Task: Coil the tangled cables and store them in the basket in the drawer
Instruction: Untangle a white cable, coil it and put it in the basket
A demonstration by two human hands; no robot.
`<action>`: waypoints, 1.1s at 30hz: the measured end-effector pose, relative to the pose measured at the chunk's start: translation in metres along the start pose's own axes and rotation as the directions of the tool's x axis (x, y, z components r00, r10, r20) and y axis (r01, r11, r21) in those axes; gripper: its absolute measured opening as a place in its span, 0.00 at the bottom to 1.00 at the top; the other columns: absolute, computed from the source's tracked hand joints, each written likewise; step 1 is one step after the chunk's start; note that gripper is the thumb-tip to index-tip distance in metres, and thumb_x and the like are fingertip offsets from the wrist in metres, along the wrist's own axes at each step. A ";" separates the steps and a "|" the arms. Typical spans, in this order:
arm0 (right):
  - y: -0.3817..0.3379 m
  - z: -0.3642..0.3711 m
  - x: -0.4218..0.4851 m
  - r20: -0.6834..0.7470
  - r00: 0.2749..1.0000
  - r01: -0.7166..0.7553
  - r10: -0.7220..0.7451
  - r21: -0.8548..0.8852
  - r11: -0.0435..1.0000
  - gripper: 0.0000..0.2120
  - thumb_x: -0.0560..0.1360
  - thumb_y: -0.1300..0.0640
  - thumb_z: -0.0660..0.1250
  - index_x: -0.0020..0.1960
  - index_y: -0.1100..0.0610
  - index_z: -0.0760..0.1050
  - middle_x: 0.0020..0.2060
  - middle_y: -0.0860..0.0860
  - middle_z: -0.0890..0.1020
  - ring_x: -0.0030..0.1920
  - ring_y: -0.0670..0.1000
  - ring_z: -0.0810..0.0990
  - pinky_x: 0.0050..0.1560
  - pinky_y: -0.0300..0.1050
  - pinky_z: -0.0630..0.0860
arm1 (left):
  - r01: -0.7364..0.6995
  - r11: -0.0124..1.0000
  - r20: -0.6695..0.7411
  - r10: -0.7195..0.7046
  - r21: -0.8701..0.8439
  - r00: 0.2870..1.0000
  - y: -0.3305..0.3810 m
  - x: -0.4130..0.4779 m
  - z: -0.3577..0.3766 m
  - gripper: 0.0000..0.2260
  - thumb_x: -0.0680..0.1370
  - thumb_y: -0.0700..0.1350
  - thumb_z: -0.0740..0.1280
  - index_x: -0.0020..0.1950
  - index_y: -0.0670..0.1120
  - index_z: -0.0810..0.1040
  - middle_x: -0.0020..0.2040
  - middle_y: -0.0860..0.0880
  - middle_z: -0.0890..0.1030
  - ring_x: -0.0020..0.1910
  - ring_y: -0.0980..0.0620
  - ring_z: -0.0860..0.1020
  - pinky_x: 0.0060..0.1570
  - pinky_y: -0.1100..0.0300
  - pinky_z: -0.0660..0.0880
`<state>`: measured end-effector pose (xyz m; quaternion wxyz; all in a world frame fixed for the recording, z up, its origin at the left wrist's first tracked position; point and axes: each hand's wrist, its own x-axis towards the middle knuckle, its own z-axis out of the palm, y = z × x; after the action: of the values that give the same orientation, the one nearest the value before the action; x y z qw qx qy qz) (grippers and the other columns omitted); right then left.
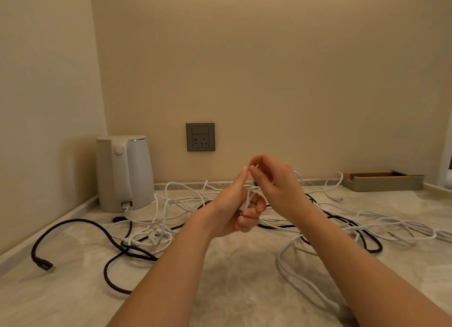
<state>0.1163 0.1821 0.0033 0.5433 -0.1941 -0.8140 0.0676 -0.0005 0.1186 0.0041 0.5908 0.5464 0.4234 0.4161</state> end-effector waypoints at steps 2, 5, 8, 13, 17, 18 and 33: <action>0.005 0.001 0.000 -0.014 0.999 -0.041 0.043 0.110 0.993 0.04 0.75 0.53 0.60 0.42 0.50 0.71 0.29 0.49 0.74 0.31 0.44 0.69 0.36 0.39 0.66 | -0.006 0.998 0.081 0.010 -0.058 0.997 -0.001 0.000 0.001 0.33 0.78 0.67 0.41 0.31 0.44 0.67 0.19 0.53 0.61 0.16 0.59 0.58 0.17 0.69 0.56; 0.017 0.006 -0.003 0.029 0.987 -0.159 0.156 0.168 0.973 0.11 0.76 0.47 0.58 0.36 0.49 0.70 0.29 0.49 0.73 0.33 0.45 0.69 0.37 0.45 0.68 | -0.016 0.995 0.152 0.031 -0.096 0.988 0.000 -0.001 0.001 0.31 0.80 0.62 0.45 0.28 0.45 0.70 0.18 0.54 0.61 0.16 0.59 0.59 0.16 0.69 0.57; 0.032 0.009 -0.007 0.062 0.949 -0.314 0.310 0.056 0.948 0.23 0.73 0.36 0.50 0.35 0.53 0.69 0.28 0.46 0.71 0.34 0.49 0.71 0.41 0.56 0.70 | -0.097 0.976 0.131 0.125 -0.196 0.984 0.004 -0.001 0.000 0.25 0.80 0.53 0.50 0.27 0.46 0.72 0.19 0.54 0.62 0.16 0.60 0.60 0.15 0.69 0.58; 0.038 0.009 -0.012 0.124 0.822 -0.525 0.556 -0.213 0.824 0.23 0.76 0.36 0.53 0.38 0.54 0.69 0.31 0.47 0.72 0.35 0.50 0.72 0.40 0.51 0.69 | -0.206 0.907 -0.016 0.215 -0.368 0.976 0.006 -0.002 -0.003 0.22 0.83 0.52 0.50 0.32 0.45 0.69 0.21 0.53 0.64 0.17 0.59 0.62 0.16 0.68 0.59; 0.036 0.008 -0.013 0.028 0.774 -0.546 0.633 -0.477 0.689 0.26 0.75 0.32 0.50 0.35 0.53 0.66 0.32 0.47 0.76 0.38 0.52 0.76 0.46 0.49 0.67 | -0.247 0.882 -0.082 0.234 -0.401 0.969 0.003 0.000 -0.002 0.20 0.83 0.53 0.50 0.35 0.45 0.65 0.22 0.52 0.65 0.18 0.58 0.65 0.18 0.67 0.62; 0.037 0.008 -0.013 0.018 0.773 -0.544 0.635 -0.498 0.676 0.27 0.74 0.31 0.50 0.33 0.53 0.65 0.30 0.47 0.75 0.38 0.52 0.76 0.47 0.49 0.67 | -0.253 0.879 -0.094 0.235 -0.405 0.967 0.001 0.001 -0.002 0.20 0.83 0.53 0.50 0.35 0.45 0.65 0.22 0.52 0.66 0.19 0.57 0.65 0.19 0.67 0.62; -0.007 0.008 -0.008 0.455 0.873 0.006 0.176 -0.371 0.929 0.20 0.80 0.47 0.57 0.30 0.50 0.64 0.26 0.47 0.69 0.30 0.47 0.68 0.35 0.48 0.65 | -0.563 0.522 -0.459 0.328 -0.640 0.826 0.009 -0.005 -0.029 0.15 0.81 0.44 0.48 0.36 0.45 0.65 0.25 0.51 0.68 0.21 0.56 0.68 0.21 0.68 0.67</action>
<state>0.1103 0.1732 -0.0049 0.2755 -0.3038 -0.9120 -0.0125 -0.0294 0.1230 0.0125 0.5673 0.2757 0.1343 0.7643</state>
